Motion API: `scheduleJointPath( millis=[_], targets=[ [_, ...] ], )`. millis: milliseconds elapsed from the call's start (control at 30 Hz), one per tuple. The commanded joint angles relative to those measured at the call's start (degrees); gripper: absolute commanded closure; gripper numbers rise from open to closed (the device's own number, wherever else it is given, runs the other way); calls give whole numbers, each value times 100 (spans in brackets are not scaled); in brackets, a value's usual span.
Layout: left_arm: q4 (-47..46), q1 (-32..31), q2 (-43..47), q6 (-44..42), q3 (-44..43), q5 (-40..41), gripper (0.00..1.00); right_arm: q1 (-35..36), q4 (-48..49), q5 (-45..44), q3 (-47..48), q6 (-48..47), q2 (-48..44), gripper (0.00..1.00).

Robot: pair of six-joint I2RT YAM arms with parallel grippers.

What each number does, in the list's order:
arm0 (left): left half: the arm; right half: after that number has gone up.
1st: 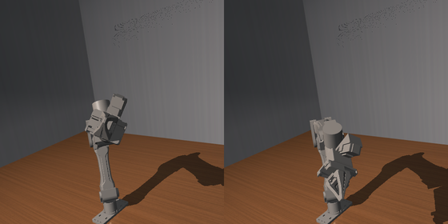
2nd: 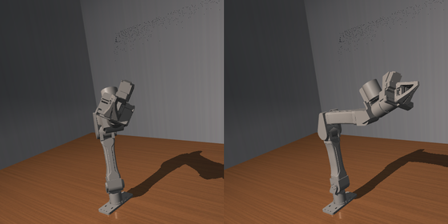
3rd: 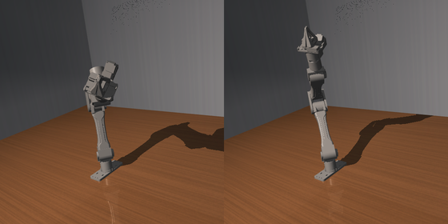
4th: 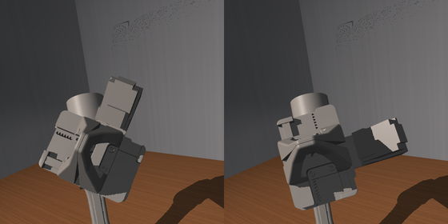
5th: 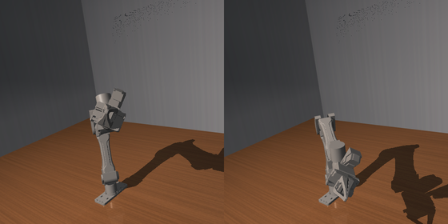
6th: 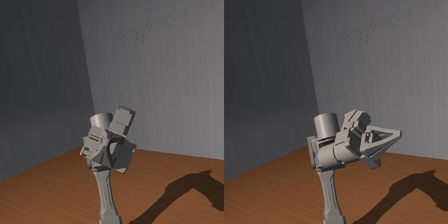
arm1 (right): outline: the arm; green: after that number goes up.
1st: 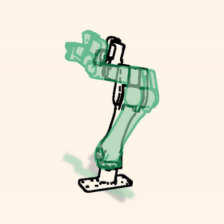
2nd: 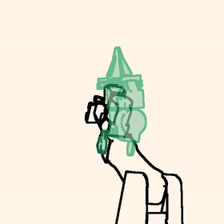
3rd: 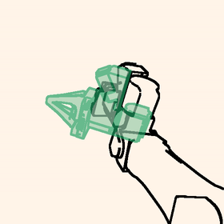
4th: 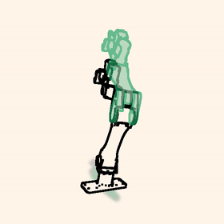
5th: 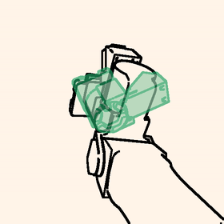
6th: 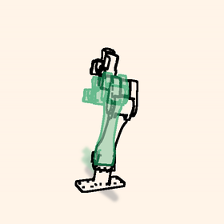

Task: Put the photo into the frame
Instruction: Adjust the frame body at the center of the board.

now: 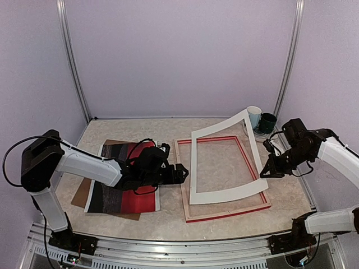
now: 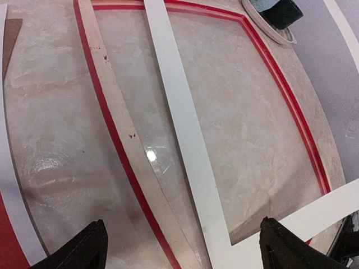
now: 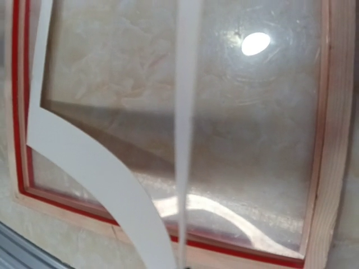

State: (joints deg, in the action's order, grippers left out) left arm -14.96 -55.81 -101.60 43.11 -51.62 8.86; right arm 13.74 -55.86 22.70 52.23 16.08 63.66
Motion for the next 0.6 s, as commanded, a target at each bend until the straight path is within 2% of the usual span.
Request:
scheduleJointPath(
  millis=[0,333,500,567],
  targets=[
    [934,32,-480,-224,-686,317,12,-55,-176,95,163,-93,-190,98],
    [1396,312,-1203,-325,-1440,287,41,78,-108,357,86,-130,-382,97],
    [1644,398,-1438,-404,-1777,245,47,150,-71,438,68,-139,-448,97],
    [1720,411,-1516,-431,-1893,266,54,164,-45,465,40,-143,-487,97]
  ],
)
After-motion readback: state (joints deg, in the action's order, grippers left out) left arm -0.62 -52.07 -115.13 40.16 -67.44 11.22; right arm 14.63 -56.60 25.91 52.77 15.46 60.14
